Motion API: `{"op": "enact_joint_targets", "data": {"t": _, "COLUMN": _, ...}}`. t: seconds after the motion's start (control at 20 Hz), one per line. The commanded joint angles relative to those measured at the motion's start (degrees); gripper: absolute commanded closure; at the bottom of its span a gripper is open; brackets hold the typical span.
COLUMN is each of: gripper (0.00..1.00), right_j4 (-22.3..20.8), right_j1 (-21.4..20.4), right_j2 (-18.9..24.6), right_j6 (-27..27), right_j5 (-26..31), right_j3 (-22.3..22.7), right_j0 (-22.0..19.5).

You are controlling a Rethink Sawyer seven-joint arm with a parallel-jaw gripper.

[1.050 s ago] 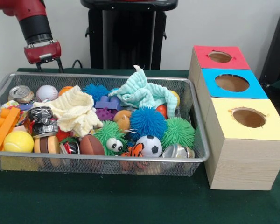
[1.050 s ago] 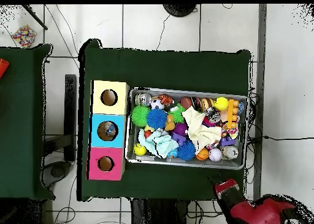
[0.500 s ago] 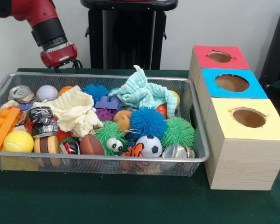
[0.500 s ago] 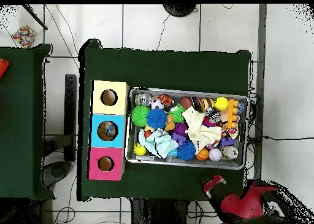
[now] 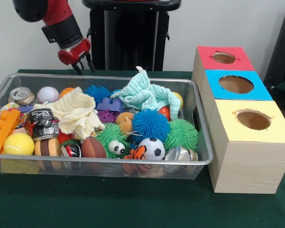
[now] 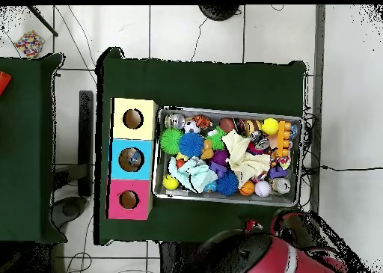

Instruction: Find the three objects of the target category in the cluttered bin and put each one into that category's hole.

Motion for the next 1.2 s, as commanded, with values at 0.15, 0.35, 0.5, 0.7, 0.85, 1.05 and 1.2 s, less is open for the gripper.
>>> {"op": "enact_joint_targets", "data": {"t": 0.15, "gripper": 0.0, "right_j4": -6.2, "right_j1": 5.4, "right_j2": -8.5, "right_j6": 19.6, "right_j5": -1.5, "right_j3": -6.9, "right_j0": 9.3}}
{"op": "enact_joint_targets", "data": {"t": 0.35, "gripper": 0.0, "right_j4": -5.9, "right_j1": 3.4, "right_j2": -10.6, "right_j6": 20.7, "right_j5": -5.5, "right_j3": -6.8, "right_j0": 10.8}}
{"op": "enact_joint_targets", "data": {"t": 0.5, "gripper": 0.0, "right_j4": -6.5, "right_j1": 2.4, "right_j2": -11.7, "right_j6": 21.5, "right_j5": -8.3, "right_j3": -7.3, "right_j0": 11.2}}
{"op": "enact_joint_targets", "data": {"t": 0.7, "gripper": 0.0, "right_j4": -7.4, "right_j1": -0.1, "right_j2": -12.8, "right_j6": 21.2, "right_j5": -12.0, "right_j3": -8.0, "right_j0": 11.2}}
{"op": "enact_joint_targets", "data": {"t": 0.85, "gripper": 0.0, "right_j4": -7.3, "right_j1": -3.0, "right_j2": -13.5, "right_j6": 21.0, "right_j5": -15.1, "right_j3": -8.5, "right_j0": 11.0}}
{"op": "enact_joint_targets", "data": {"t": 1.05, "gripper": 0.0, "right_j4": -3.8, "right_j1": -7.2, "right_j2": -12.5, "right_j6": 18.8, "right_j5": -16.4, "right_j3": -8.6, "right_j0": 8.8}}
{"op": "enact_joint_targets", "data": {"t": 1.2, "gripper": 0.0, "right_j4": 1.2, "right_j1": -10.4, "right_j2": -9.9, "right_j6": 15.0, "right_j5": -15.2, "right_j3": -8.0, "right_j0": 5.7}}
